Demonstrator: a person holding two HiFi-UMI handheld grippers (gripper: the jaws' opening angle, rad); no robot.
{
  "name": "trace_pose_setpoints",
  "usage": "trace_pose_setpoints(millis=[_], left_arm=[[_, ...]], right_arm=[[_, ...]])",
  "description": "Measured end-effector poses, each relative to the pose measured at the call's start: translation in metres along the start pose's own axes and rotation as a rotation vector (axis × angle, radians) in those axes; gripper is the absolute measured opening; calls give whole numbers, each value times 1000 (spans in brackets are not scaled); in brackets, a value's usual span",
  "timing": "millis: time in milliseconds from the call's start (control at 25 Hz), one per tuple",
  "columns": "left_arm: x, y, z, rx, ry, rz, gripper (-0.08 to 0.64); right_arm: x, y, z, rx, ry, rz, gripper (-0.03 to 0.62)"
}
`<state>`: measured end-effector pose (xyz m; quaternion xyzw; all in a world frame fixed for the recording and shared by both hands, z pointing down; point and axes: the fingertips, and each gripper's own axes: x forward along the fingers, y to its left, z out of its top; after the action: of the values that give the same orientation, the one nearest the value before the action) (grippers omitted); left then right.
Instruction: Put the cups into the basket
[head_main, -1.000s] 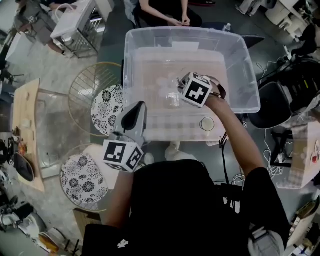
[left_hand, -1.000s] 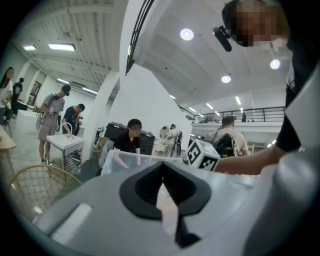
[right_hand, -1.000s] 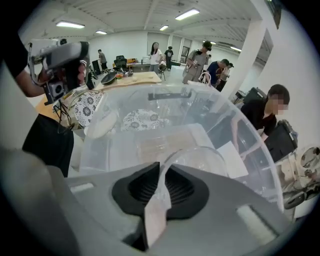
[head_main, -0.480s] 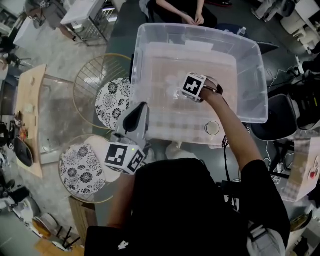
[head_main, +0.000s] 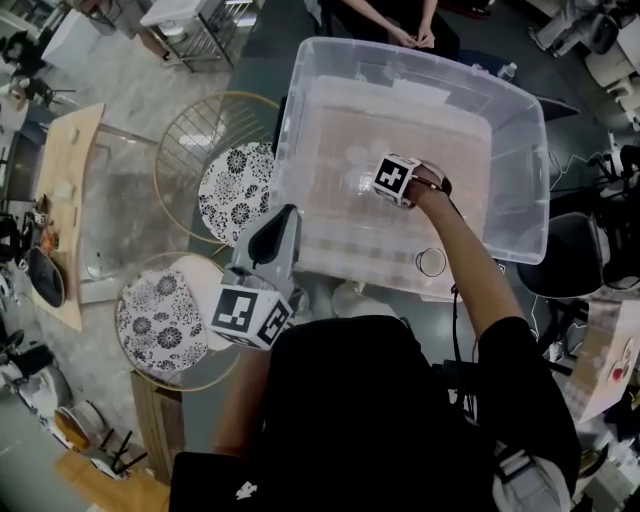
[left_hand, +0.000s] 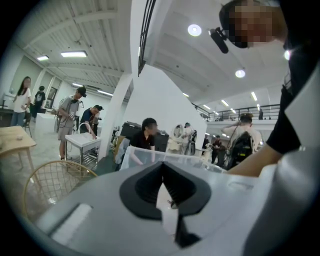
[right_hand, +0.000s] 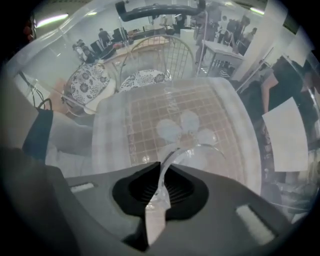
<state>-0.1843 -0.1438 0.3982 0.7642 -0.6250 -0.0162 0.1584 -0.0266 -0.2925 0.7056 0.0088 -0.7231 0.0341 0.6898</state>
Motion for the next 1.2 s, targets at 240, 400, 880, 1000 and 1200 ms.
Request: trace_pose_setpoints(millis=[240, 400, 880, 1000, 1200], left_arm=[[-1, 0, -4, 8, 13, 15, 8], [-2, 0, -3, 14, 18, 19, 8], [-2, -3, -6, 10, 31, 10, 8], [-1, -5, -5, 8, 26, 1, 8], [4, -12, -2, 18, 21, -40, 8]], right_arm=[[18, 3, -3, -37, 27, 8, 26], [25, 6, -10, -52, 68, 13, 27], [30, 10, -5, -102, 62, 19, 43], [23, 10, -4, -86, 45, 17, 51], [3, 5, -10, -43, 13, -6, 75]])
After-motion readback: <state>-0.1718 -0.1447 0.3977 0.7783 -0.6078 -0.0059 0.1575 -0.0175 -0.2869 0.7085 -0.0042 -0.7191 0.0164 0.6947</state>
